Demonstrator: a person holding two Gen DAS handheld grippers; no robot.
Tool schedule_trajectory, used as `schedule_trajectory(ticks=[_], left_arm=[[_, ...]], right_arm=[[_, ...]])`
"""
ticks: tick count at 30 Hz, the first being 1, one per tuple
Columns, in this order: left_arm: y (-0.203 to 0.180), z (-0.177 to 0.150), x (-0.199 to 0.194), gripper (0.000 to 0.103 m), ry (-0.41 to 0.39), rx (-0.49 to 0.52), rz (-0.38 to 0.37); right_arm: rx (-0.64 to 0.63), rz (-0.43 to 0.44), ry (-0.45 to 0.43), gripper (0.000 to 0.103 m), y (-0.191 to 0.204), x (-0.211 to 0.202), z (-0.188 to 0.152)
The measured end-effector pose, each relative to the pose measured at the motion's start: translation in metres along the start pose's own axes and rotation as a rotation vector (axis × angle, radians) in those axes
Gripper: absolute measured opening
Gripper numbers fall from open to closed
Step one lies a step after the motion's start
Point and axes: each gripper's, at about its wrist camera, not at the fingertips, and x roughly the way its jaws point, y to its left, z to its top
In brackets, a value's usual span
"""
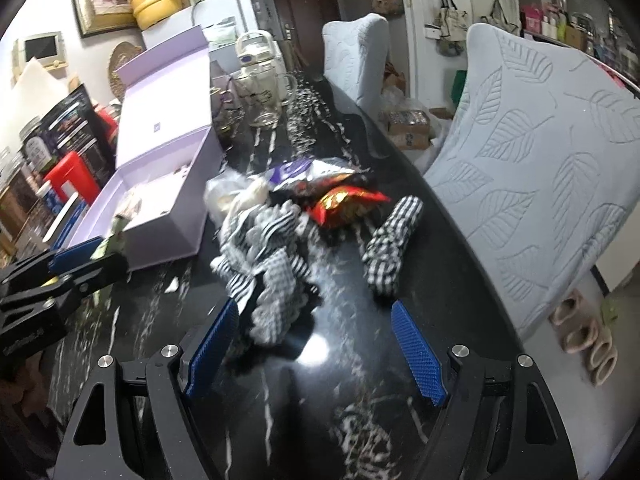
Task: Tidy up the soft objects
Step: 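Grasp the pale green paper packet with left gripper while right grasps gingham scrunchie, then lift and carry the green packet and gingham scrunchie toward the lavender box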
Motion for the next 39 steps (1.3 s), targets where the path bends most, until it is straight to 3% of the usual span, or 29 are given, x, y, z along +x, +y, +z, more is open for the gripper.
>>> schedule_trajectory(ticks=[19,23,27,39], left_arm=[[-0.024,0.024,0.032,0.045,0.021,0.031,-0.043],[-0.025,0.024,0.034,0.045,0.026,0.032,-0.043],[-0.025,0.024,0.036,0.045,0.031,0.028,-0.042],[-0.024,0.018,0.024,0.045,0.021,0.021,-0.045]], right_arm=[[0.007,-0.128,0.079,0.055,-0.033,0.063,0.031],[0.019,-0.125,0.104,0.044,-0.038,0.072,0.028],[0.015,-0.160,0.091,0.024,-0.038,0.071,0.027],[0.063,-0.121,0.036,0.022,-0.041,0.037,0.019]])
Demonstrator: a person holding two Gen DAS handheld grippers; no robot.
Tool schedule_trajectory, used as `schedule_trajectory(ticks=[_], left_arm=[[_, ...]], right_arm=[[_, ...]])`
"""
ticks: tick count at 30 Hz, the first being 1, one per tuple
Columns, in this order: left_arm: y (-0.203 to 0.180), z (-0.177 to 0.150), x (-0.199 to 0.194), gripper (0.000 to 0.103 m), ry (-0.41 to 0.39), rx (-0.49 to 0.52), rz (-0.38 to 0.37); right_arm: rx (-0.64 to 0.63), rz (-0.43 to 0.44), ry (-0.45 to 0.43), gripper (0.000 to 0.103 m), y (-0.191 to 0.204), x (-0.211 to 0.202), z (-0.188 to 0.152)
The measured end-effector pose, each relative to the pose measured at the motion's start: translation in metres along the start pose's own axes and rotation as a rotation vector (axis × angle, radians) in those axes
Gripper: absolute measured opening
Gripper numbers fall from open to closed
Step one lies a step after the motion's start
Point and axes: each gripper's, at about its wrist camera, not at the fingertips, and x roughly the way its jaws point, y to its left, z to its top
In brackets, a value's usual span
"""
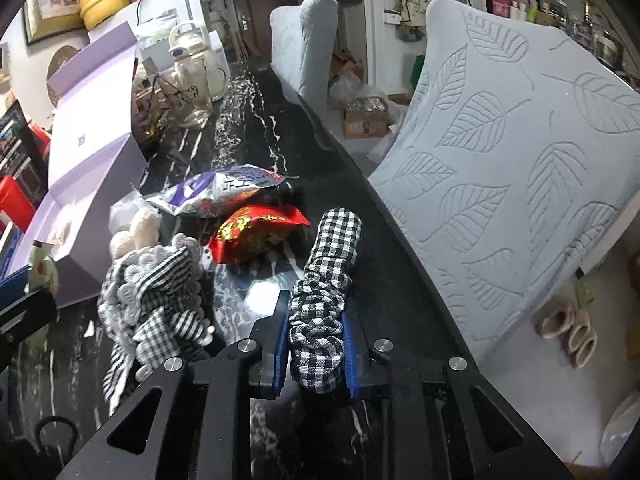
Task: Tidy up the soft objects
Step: 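Lift and carry the green packet and gingham scrunchie toward the lavender box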
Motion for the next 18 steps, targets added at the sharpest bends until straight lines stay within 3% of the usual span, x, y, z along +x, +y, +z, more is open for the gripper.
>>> schedule_trajectory(ticks=[18], left_arm=[[0.005,-0.030,-0.055,0.045,-0.067,-0.038,0.028]], right_arm=[[-0.100,0.107,-0.073,0.022,0.042,-0.065,-0.028]])
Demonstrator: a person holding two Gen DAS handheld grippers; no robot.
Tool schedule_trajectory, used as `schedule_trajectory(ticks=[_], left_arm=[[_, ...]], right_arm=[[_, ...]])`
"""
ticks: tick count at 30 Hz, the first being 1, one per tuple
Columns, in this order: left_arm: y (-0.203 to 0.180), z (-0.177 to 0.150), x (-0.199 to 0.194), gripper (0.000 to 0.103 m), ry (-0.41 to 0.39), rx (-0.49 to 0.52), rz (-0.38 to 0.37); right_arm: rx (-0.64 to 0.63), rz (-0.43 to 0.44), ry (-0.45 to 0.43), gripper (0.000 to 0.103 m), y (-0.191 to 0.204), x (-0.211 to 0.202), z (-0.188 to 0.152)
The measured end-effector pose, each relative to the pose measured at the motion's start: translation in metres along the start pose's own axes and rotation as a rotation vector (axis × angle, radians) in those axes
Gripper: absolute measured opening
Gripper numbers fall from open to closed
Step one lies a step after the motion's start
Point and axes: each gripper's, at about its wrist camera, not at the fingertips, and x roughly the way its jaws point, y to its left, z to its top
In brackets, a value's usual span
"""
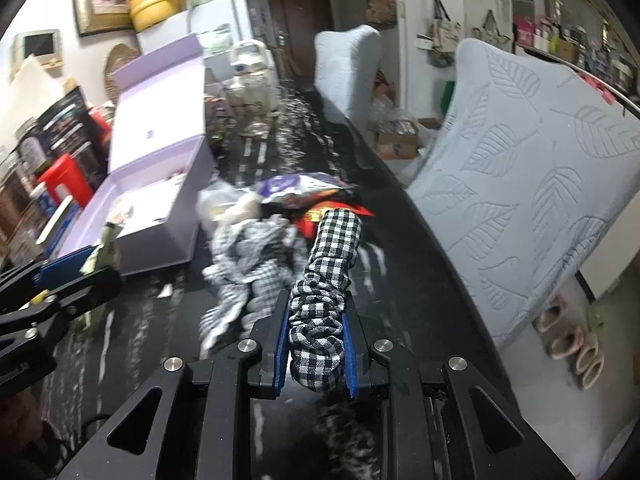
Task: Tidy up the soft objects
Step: 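Lift and carry the green packet and gingham scrunchie toward the lavender box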
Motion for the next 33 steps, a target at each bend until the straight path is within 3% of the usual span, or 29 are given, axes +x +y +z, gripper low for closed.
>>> schedule_trajectory(ticks=[18,25,33], left_arm=[[0.051,-0.026,-0.073,0.045,-0.091,-0.124,0.161],[0.072,-0.020,-0.096,0.045,-0.151,-0.158,0.198],[0.090,-0.004,-0.104,0.045,-0.190,-0.166,0.203]], right_arm=[[-0.205,0.254,-0.043,0.022,0.099,-0.021,-0.003],[-0.269,0.345,-0.061,0.022,0.133,-0.024,0.007],[-0.317,0.385,-0.106,0.022,0.158,-0.031,0.027]])
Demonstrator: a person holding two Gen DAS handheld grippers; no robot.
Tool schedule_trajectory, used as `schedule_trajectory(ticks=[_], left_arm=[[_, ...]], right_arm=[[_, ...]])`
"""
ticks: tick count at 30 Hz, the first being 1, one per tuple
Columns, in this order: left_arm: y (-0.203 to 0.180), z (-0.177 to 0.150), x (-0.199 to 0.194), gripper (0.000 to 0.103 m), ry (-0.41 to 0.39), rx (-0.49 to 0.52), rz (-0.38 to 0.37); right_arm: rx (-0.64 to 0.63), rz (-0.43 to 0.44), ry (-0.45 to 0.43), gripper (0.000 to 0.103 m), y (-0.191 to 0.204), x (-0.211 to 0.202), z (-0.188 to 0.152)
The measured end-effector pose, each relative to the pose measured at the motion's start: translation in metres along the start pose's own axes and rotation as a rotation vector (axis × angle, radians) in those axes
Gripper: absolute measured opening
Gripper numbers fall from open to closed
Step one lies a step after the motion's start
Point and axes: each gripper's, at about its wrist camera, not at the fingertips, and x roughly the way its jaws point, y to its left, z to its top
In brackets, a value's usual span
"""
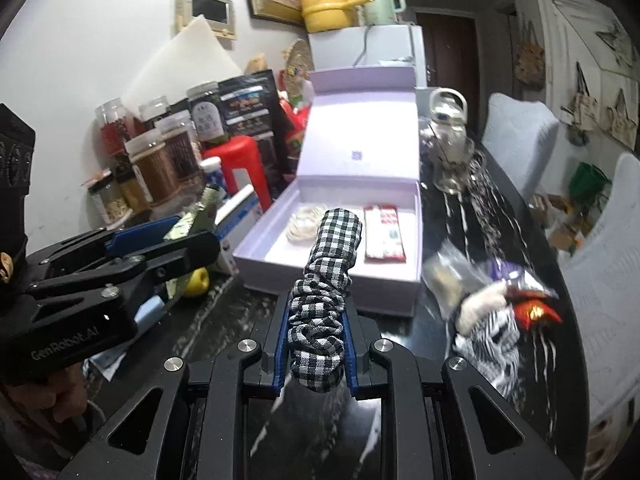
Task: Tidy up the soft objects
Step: 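Lift and carry the green packet and gingham scrunchie toward the lavender box, then lower both held items into the lavender box and open both grippers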
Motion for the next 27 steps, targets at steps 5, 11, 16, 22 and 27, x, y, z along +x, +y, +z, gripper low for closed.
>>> schedule_trajectory(ticks=[5,11,16,22,27], left_arm=[[0.004,0.018,0.005,0.045,-0.036,-0.002,-0.012],[0.006,0.042,0.014,0.045,-0.082,0.008,-0.022],[0.009,0.060,0.027,0.045,-0.106,0.011,-0.033],[0.014,0.081,0.047,0.045,-0.126,0.011,-0.036],[0.022,0.095,0.072,0.045,-0.122,-0.007,-0.035]], right_arm=[[-0.021,0.016,-0.028,0.022,0.002,0.002,0.019],[-0.044,0.009,-0.072,0.022,-0.002,0.005,0.044],[-0.049,0.004,-0.099,0.022,-0.012,0.012,0.064],[-0.044,0.000,-0.113,0.022,-0.026,0.024,0.084],[-0.036,-0.001,-0.119,0.022,-0.039,0.040,0.101]])
